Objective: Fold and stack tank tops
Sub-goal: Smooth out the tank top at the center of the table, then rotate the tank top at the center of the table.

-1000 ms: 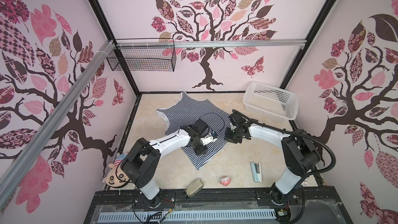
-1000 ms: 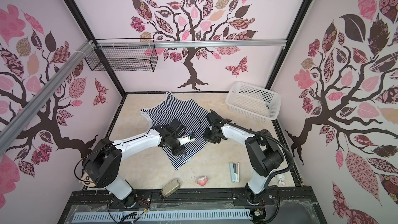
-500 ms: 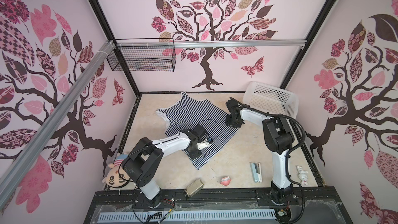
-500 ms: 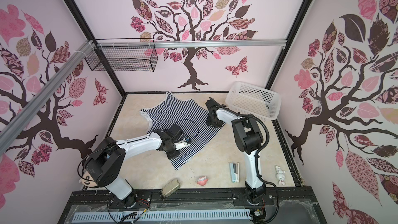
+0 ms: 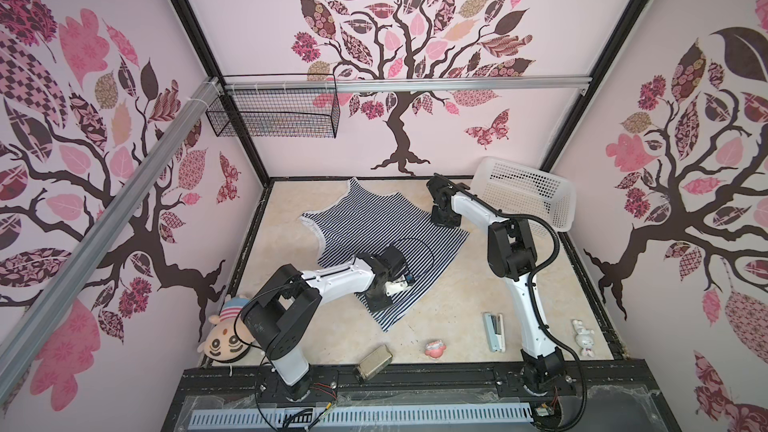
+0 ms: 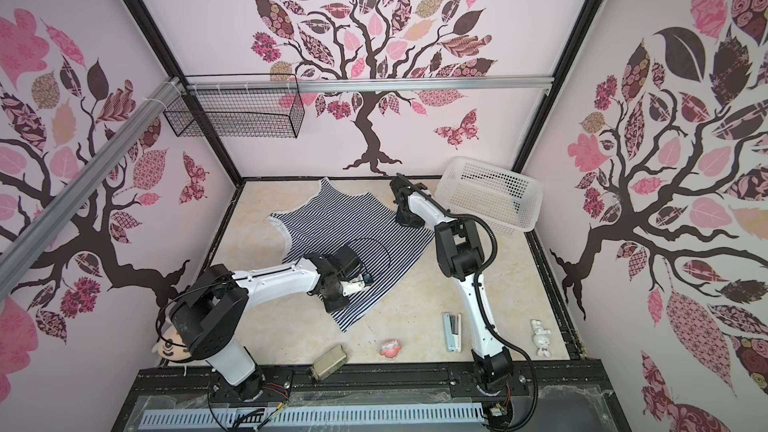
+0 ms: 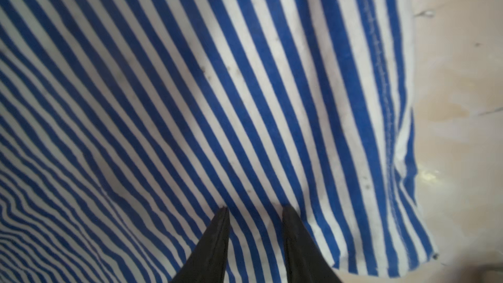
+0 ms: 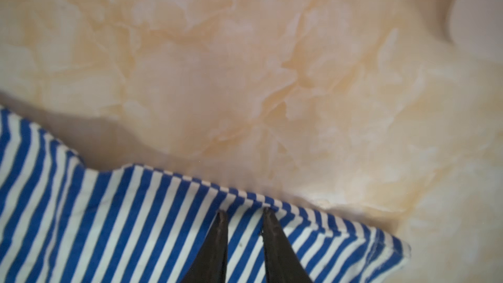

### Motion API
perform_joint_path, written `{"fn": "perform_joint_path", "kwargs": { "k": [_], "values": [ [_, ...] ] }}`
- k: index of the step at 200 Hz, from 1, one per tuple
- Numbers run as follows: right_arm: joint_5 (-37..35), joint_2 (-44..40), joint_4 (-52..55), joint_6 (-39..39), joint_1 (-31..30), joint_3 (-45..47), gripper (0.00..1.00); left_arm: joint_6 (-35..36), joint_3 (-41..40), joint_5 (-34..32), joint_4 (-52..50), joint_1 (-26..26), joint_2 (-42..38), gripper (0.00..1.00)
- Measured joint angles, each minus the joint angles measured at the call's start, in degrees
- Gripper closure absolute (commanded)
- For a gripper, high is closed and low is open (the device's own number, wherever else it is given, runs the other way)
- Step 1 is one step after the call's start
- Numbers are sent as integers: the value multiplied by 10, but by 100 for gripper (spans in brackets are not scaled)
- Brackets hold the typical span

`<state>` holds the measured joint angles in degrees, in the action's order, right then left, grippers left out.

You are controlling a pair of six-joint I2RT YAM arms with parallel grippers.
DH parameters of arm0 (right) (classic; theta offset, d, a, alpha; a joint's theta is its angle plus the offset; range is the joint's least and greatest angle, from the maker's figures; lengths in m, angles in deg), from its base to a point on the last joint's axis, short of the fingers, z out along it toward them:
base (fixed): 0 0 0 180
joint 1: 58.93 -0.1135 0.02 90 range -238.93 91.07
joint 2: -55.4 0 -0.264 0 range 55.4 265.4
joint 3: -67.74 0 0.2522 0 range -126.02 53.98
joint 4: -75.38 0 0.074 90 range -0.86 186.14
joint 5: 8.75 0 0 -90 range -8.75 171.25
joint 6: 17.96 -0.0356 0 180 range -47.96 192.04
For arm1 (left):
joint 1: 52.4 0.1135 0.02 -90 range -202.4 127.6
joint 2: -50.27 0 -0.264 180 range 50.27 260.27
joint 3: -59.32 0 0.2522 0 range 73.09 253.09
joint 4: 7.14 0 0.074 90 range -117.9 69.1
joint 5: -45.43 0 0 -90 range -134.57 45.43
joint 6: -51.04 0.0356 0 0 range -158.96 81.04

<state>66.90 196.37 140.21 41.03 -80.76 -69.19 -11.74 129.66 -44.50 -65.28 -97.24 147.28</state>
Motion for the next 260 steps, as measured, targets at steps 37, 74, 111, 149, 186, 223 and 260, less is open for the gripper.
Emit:
{"fn": "perform_joint_path", "kwargs": {
  "k": [37, 74, 111, 149, 186, 223, 260],
  "values": [
    [-2, 11, 39, 8, 1, -73, 63, 0, 24, 6, -30, 15, -5, 61],
    [28, -132, -19, 1, -30, 140, 60, -9, 125, 17, -16, 167, -7, 60],
    [62, -269, -76, -24, -78, 327, 60, -12, 235, 34, 22, 333, 29, 60],
    [85, -303, -121, -32, -69, 407, 59, -16, 303, 68, 52, 422, 147, 60],
    [113, -295, -167, -22, -54, 428, 59, -28, 354, 106, 47, 480, 245, 61],
    [125, -243, -179, -21, -29, 391, 59, -27, 351, 132, 36, 479, 243, 61],
    [122, -191, -167, -17, -8, 334, 59, -20, 271, 137, 40, 474, 198, 61]
  ]
}}
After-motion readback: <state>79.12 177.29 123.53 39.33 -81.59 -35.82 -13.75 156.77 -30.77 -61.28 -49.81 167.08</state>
